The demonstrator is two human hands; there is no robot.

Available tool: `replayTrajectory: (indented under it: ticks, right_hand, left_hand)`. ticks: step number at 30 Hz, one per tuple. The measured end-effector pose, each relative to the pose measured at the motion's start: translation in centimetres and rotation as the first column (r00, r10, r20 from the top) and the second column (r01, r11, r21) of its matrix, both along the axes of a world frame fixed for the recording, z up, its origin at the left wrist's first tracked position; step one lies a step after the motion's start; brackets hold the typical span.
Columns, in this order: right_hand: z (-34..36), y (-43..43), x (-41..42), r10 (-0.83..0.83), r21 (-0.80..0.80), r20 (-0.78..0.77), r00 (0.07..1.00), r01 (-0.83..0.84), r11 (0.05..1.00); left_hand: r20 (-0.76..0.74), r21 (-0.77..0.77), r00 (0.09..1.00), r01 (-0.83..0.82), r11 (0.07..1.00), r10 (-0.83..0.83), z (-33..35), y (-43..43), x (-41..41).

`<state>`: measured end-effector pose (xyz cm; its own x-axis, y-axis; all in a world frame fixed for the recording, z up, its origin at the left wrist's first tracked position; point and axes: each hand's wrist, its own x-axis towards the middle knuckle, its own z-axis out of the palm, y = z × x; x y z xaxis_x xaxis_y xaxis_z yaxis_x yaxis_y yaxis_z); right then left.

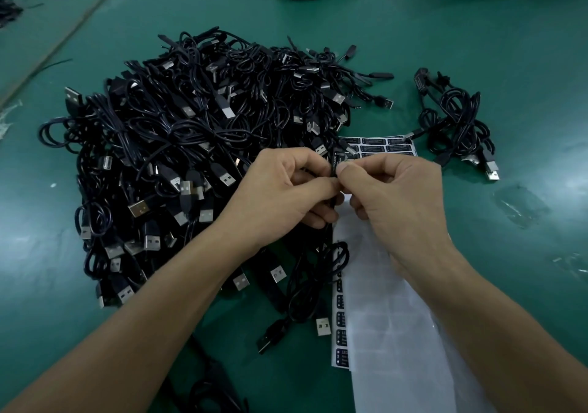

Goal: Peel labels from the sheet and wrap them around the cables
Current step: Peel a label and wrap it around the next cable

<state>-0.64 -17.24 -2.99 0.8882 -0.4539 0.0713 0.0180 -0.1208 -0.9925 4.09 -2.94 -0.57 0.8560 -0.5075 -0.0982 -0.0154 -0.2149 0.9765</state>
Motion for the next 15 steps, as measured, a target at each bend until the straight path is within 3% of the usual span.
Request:
replayTrajectory:
  ticks: [15]
  right_hand:
    - [0.56, 0.17, -0.52, 0.010, -0.079, 0.012, 1.000, -0.009, 0.997]
  left_hand:
    - [0.030, -0.004, 0.997, -0.065, 0.998, 0.065, -0.05, -0.19, -0.27]
